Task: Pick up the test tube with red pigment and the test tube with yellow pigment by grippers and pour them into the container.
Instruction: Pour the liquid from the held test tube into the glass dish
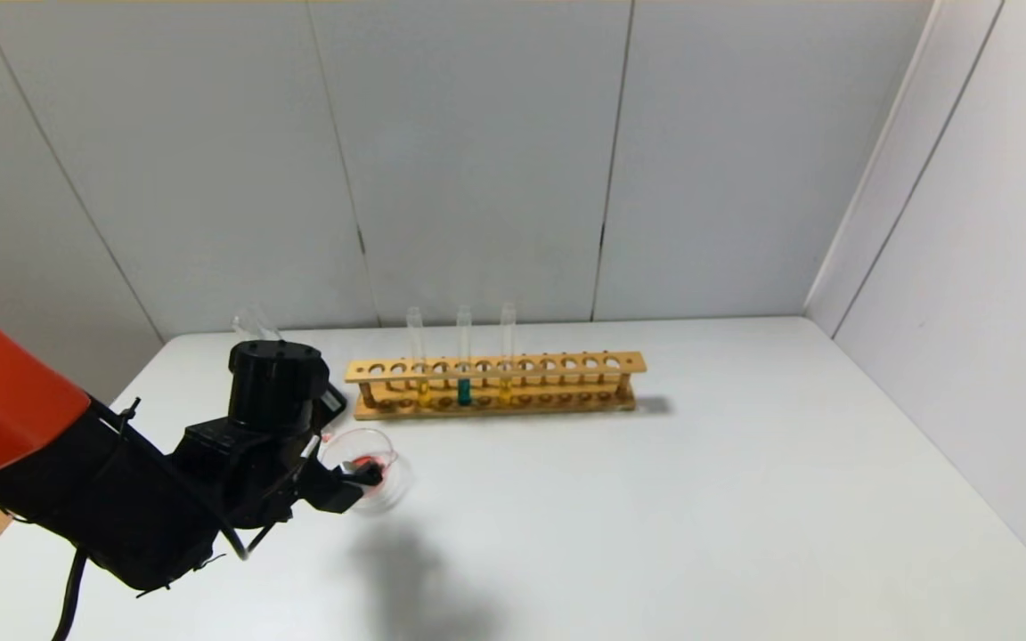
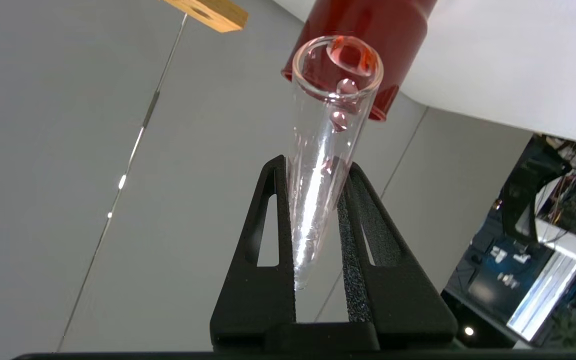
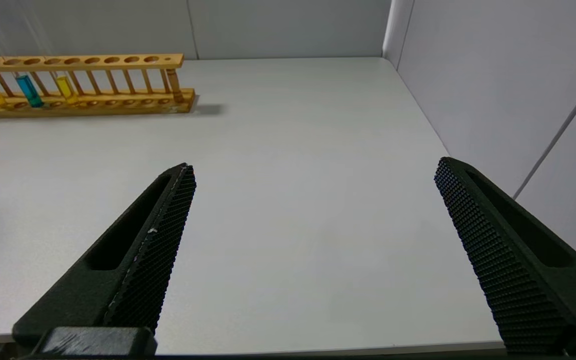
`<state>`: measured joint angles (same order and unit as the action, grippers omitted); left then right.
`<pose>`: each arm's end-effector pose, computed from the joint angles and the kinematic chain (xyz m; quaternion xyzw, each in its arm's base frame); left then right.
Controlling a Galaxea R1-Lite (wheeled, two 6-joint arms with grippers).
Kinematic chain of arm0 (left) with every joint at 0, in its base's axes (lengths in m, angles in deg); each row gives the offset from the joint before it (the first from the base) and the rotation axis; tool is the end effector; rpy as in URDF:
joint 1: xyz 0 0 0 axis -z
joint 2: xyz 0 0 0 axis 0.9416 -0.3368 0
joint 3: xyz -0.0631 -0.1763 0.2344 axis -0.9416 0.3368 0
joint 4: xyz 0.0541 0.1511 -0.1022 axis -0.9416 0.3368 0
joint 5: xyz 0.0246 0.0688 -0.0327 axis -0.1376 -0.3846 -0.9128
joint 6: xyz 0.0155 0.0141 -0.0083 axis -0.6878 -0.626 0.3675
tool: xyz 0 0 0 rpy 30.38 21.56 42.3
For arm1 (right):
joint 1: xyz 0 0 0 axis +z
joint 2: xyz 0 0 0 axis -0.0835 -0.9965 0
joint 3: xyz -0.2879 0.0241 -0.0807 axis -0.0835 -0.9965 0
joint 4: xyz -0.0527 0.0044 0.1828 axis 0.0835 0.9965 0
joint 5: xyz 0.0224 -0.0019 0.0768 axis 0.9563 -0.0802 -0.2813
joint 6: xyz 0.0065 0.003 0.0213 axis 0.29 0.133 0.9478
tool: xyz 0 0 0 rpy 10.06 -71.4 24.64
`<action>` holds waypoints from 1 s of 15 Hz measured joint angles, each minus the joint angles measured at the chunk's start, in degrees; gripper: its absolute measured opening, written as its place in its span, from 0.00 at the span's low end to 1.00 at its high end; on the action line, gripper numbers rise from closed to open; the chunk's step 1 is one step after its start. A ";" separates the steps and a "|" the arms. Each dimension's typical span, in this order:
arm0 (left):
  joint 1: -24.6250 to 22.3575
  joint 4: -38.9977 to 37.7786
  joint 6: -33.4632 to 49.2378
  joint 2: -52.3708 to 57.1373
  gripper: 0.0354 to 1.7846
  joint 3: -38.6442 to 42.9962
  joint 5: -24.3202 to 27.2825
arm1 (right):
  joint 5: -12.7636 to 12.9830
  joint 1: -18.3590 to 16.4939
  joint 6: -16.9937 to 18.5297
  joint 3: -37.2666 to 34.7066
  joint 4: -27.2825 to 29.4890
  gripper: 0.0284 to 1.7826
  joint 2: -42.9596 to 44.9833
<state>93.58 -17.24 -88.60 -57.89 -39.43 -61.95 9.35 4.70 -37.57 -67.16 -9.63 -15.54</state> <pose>0.2879 -0.1093 0.0934 0.9247 0.1790 -0.1269 0.3111 -0.0229 -0.0001 0.0764 0.0054 -0.0052 -0.0036 1.0000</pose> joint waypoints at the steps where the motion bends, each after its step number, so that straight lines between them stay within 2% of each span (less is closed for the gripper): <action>1: 0.06 0.00 -1.16 0.30 0.16 0.00 -0.13 | 0.02 0.00 0.00 0.00 0.02 0.98 0.00; 8: 0.20 -1.01 -5.00 1.63 0.16 0.13 -0.78 | 0.02 0.00 -0.02 0.00 0.00 0.98 0.00; 15: 0.38 -2.69 -3.45 1.22 0.16 0.66 -0.91 | 0.02 0.00 0.00 0.00 0.00 0.98 0.00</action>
<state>93.95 -19.93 -92.05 -56.68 -38.77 -62.86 9.37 4.70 -37.57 -67.16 -9.63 -15.54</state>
